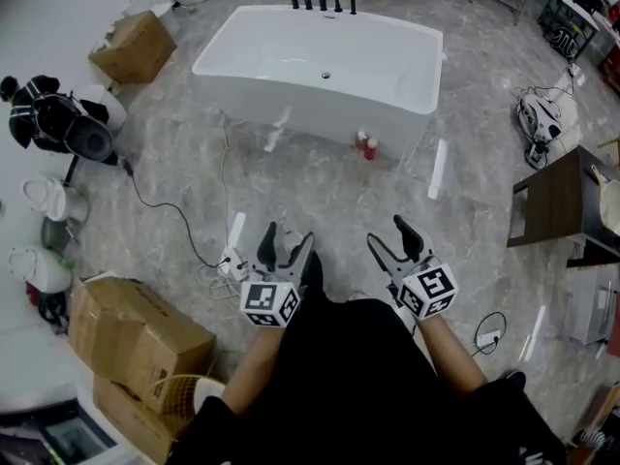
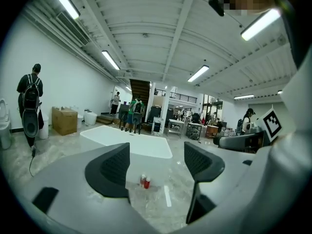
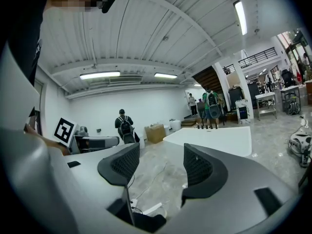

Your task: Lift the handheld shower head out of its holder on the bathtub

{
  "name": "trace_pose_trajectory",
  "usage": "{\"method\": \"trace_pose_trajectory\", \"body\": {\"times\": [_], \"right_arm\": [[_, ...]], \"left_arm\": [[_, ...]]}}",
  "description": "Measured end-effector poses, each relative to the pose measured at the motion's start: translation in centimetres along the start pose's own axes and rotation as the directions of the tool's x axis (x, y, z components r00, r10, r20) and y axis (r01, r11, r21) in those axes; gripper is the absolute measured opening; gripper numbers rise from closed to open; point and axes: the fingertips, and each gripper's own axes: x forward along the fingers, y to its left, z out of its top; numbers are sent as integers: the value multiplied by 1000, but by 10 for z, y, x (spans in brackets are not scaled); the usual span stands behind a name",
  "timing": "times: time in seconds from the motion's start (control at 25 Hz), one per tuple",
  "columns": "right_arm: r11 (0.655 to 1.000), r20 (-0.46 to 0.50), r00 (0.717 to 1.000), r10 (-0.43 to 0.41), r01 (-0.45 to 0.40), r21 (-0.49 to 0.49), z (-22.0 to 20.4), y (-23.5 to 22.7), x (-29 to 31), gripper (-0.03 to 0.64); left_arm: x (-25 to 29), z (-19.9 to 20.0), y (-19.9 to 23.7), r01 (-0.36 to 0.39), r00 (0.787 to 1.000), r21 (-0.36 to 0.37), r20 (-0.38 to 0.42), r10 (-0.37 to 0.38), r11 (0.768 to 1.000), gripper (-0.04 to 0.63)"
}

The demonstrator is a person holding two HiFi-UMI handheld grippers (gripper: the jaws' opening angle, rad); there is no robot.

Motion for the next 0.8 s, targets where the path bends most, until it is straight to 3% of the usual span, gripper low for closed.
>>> {"method": "trace_pose_trajectory", "body": {"times": [0.16,0.36,0.6,0.8], "right_arm": [[1000,-31,1000,4,-4,-1,-5,5,30,252],[999,-21,1000,-20,20,-34,6,-10,85,252],[995,-29,997,-72,70,-75,43,-38,194,252],[993,-86,995,-52,43,-108,68,-49,287,252]], "left_arm": [[14,1,35,-5,1000,-39,6,5,999,322],[53,20,92,24,999,-32,29,-23,999,322],[145,62,165,103,993,-42,57,-100,994,322],[225,91,213,161,986,-61,63,-157,985,322]]}}
